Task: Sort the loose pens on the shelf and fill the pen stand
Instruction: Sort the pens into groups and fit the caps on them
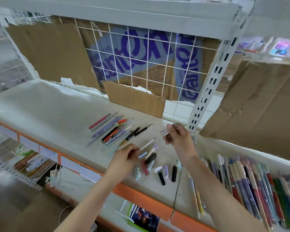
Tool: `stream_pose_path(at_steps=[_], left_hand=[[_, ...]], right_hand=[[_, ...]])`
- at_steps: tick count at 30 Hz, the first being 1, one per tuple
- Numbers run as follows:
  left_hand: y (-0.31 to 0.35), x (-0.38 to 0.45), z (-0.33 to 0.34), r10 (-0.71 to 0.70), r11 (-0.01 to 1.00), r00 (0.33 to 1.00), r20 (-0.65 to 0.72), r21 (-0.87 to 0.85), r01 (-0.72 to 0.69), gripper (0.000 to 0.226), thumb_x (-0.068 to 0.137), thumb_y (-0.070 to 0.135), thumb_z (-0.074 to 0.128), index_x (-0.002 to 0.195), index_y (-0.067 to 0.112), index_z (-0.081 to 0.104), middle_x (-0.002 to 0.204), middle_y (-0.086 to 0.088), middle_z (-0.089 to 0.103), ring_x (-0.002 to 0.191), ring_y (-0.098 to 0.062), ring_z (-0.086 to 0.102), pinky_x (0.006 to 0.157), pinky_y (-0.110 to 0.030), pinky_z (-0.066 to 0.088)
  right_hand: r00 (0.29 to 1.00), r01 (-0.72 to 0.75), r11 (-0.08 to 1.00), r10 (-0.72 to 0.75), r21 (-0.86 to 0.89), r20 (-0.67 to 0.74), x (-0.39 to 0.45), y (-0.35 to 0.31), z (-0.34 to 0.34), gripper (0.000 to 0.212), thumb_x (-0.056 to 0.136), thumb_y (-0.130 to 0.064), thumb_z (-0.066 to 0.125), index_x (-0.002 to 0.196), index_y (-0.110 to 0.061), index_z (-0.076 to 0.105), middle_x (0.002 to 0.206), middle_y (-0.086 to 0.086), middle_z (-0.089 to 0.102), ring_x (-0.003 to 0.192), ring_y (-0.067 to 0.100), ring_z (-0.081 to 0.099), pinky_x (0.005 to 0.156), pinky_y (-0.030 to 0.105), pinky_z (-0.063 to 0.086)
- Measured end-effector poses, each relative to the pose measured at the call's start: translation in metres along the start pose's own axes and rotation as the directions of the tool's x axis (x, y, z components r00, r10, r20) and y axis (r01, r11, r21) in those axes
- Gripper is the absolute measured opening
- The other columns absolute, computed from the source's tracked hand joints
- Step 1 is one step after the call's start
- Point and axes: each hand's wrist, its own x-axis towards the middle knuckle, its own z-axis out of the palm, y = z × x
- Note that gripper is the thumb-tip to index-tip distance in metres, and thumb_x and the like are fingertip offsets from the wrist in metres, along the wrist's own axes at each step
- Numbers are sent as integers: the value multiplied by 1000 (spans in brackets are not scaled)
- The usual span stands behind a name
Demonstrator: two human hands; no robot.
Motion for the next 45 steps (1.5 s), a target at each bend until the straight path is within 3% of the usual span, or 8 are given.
stream_pose_path(at_steps=[7,12,20,29,33,36,42,45], left_hand=[[2,-1,5,-11,1000,1000,4,11,11,13,95,16,51,84,14,57,71,1,57,63,-7,48,58,-13,35],[-1,-4,6,-15,1000,1000,13,-9,15,15,95,15,51,82,18,57,72,0,59,66,-12,50,59,-17,36],[13,-11,5,9,999,1000,25,-31,-9,24,94,11,52,74,23,54,63,11,55,56,4,48,55,-11,36],[32,-20,13,-234,717,877,419,-535,447,21,97,8,46,82,3,60,53,3,46,46,-9,31,37,-14,20],[36,-2,13,-174,855,927,333,-416,310,26,98,14,47,84,7,68,70,-12,60,57,-20,52,54,-28,44],[20,18,5,-60,996,996,67,76,55,19,97,20,49,82,17,60,86,-5,65,78,-19,59,68,-28,43],[-13,28,5,-78,873,996,39,485,49,21,90,28,55,105,13,58,103,-3,63,96,-21,60,83,-35,48],[-13,28,5,-64,869,997,37,494,37,20,90,28,57,103,13,59,103,-2,64,97,-20,60,84,-36,49]], right_hand=[[998,48,997,-46,-60,31,-9,-1,0,17,94,-18,56,80,-7,54,74,17,67,60,20,57,59,27,48],[994,106,989,-109,-107,-25,-12,-3,-3,18,93,-21,58,78,-11,54,56,-5,61,58,18,55,64,30,49],[999,41,994,-37,-104,39,-25,4,6,19,94,-18,57,81,-5,50,53,-3,62,55,18,59,69,38,52],[994,89,994,-85,-67,64,-44,6,-2,20,94,-7,54,81,-8,39,60,1,55,52,16,49,55,27,44],[990,138,982,-133,-130,53,-41,-4,-17,18,92,-5,56,93,-7,39,62,17,54,51,16,46,56,28,41],[983,175,887,-185,-426,18,-34,-13,-47,16,92,-12,58,100,-9,45,65,11,56,50,10,48,55,17,39],[998,-8,296,57,-955,9,-35,5,-94,26,92,-39,53,100,-14,54,95,3,55,80,17,52,68,28,39],[997,-70,280,53,-957,-57,-23,9,-91,23,94,-36,50,102,-15,54,104,3,51,84,18,49,69,29,38]])
